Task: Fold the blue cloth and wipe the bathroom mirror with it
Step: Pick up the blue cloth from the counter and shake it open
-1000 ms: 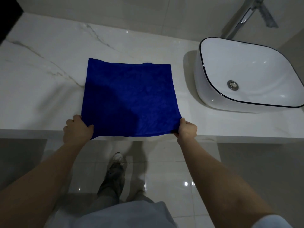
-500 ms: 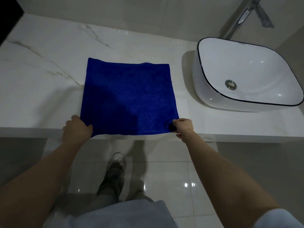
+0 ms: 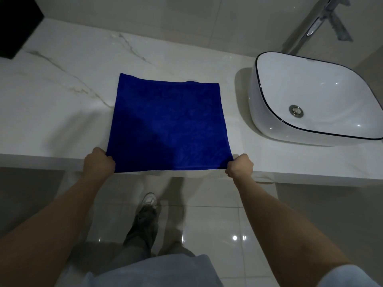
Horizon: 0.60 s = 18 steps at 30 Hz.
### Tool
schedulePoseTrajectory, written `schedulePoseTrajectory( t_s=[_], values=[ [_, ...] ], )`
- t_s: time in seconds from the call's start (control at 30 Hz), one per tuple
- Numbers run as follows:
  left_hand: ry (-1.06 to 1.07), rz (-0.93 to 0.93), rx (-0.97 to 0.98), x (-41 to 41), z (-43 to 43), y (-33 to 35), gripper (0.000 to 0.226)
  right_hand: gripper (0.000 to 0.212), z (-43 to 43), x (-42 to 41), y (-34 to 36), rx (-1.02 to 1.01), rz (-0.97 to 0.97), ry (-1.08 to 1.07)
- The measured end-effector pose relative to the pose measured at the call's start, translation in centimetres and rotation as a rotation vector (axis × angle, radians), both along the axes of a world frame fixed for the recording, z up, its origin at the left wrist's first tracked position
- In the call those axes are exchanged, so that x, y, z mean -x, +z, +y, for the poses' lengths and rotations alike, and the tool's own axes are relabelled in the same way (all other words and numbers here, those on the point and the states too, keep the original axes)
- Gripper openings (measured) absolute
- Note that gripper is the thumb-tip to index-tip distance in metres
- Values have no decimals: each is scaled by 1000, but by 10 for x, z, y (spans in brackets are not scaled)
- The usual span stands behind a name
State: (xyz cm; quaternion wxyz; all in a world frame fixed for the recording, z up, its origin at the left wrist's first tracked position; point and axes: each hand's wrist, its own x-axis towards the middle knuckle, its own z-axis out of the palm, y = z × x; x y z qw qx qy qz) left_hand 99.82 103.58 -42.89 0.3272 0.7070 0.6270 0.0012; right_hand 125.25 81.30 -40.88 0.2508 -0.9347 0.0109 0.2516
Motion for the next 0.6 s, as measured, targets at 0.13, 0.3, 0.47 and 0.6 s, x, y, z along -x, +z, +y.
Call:
schedulePoseTrajectory(
  t_s=[0.13,0.3,0.47,0.6],
  values=[
    [46,-77,54,2,-1,-2,14,13,6,7,3,23,6,50],
    [72,-161,113,7,-2,-5,28,21,4,6,5,-43,-1,20],
    [-8,-96,51,8,-9,6,30,17,-2,4,7,-76,-11,-29],
    [-42,-28,2,10,-10,15,26,21,-2,6,9,-70,-26,-29]
  ],
)
